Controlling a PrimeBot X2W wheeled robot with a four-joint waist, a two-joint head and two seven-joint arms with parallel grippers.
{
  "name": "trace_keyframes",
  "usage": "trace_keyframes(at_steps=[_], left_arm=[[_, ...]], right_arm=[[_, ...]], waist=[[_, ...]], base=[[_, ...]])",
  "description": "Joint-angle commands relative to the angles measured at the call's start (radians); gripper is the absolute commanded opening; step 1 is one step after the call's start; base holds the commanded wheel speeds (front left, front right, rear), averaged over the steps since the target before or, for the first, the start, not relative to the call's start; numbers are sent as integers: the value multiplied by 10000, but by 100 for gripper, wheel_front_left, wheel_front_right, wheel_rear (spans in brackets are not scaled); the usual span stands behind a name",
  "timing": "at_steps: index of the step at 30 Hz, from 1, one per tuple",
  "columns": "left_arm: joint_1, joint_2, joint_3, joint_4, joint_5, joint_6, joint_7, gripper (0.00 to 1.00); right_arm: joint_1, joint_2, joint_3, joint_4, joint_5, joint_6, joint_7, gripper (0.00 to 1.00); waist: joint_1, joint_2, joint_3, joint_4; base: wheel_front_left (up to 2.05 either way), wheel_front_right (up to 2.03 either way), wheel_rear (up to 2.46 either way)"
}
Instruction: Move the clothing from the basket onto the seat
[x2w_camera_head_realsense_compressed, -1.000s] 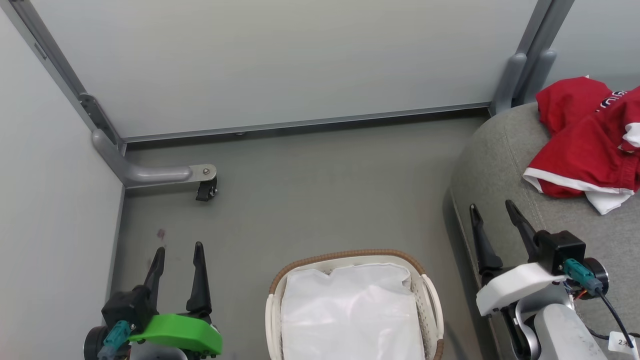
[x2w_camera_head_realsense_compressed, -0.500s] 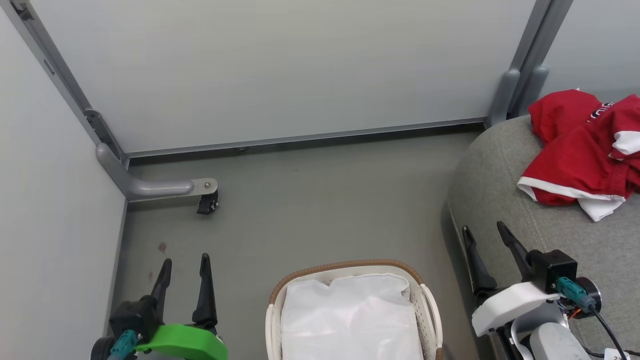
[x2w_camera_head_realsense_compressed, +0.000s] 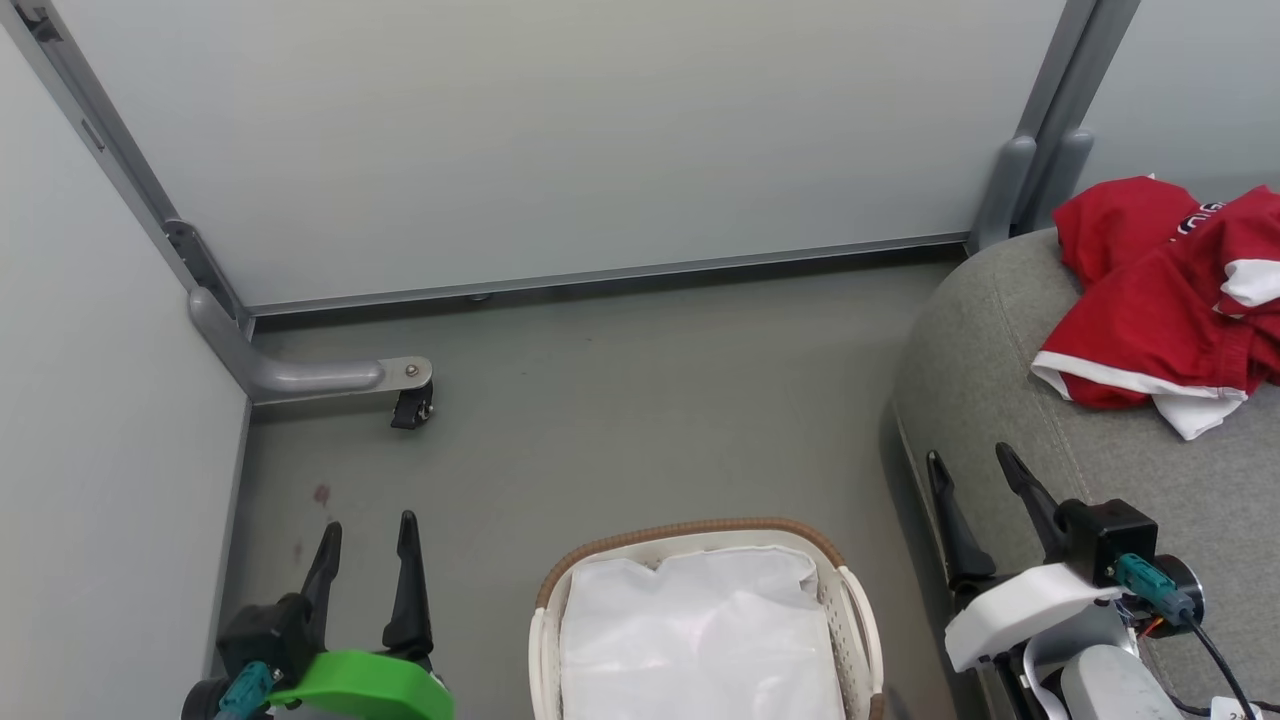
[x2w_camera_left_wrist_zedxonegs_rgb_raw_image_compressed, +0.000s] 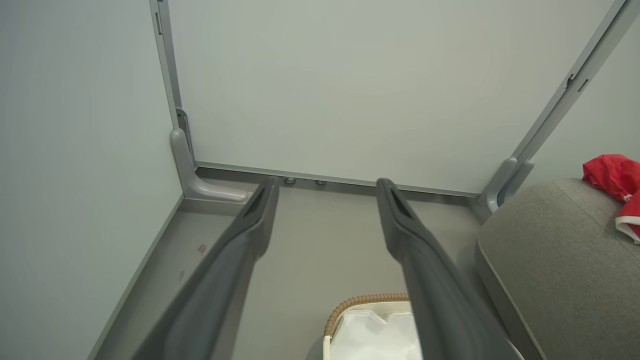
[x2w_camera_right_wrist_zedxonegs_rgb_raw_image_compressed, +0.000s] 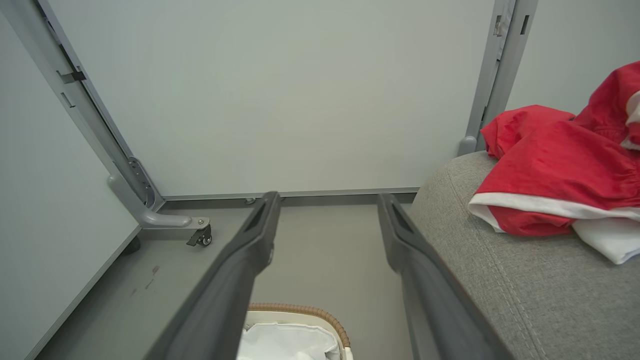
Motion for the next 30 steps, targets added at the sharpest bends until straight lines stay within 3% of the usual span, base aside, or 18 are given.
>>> trace_keyframes(at_steps=[1,2,3,6,9,30], left_arm=[[44,12,9,35,-112,-24,-3,100],[43,12,-17,52,-107,-48,-3,100],[4,-4,-56,139,-76,-32,6,0],[49,-13,-82,397,-114,-33,19,0],[-44,-12,126,323,-1167,-84,334,0],[-309,-5,726,43,-4300,-235,1254,0]], right_arm=[[63,-40,-31,-27,28,-15,-21,100],[64,-39,-38,-36,31,-15,-21,100],[17,11,-12,68,19,0,7,0],[170,63,-7,333,63,0,48,0],[142,55,-170,256,1233,-1,387,0],[205,29,-526,-132,4740,-3,1270,0]], waist=[[1,0,-3,-1],[1,0,-6,-1],[1,0,-6,-2],[1,0,-6,-3],[1,0,-15,-13],[1,0,-45,-47]], base=[[0,0,0],[0,0,0],[0,0,0],[0,0,0],[0,0,0],[0,0,0]])
